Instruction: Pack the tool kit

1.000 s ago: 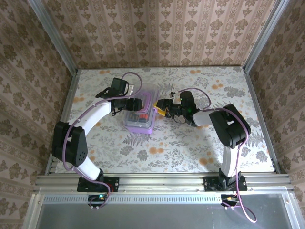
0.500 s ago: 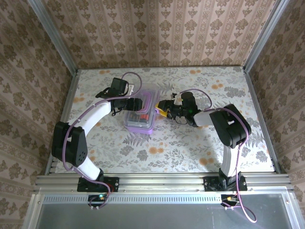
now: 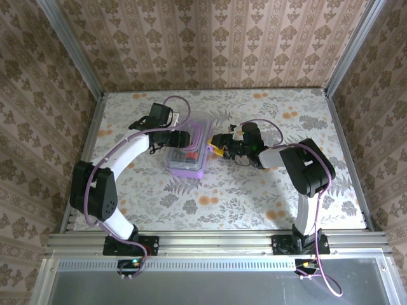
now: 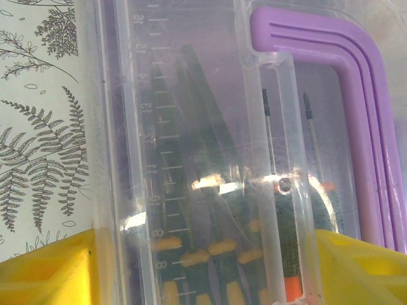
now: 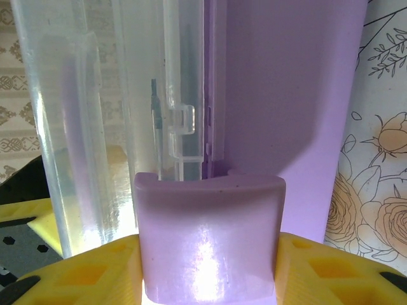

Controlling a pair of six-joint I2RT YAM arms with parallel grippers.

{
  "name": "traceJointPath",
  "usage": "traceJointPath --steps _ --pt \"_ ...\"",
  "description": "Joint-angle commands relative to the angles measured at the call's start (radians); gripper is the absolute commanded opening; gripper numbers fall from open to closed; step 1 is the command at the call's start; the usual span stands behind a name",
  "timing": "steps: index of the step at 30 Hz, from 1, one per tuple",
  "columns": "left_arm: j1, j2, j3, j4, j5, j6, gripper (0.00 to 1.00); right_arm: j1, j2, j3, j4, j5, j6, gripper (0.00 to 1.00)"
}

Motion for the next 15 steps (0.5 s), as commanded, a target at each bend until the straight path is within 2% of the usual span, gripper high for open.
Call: traceJointPath --steps 1,15 --pt "-0.025 0.122 -0.077 -0.169 0.093 -0.047 0.54 0.003 0.015 0.033 -0.055 0.002 -0.040 0.51" --pt "-0.062 0.134 -0.090 -0.150 0.104 -0.050 0.54 0.035 0.084 0.085 -0.077 0.003 -0.042 0.51"
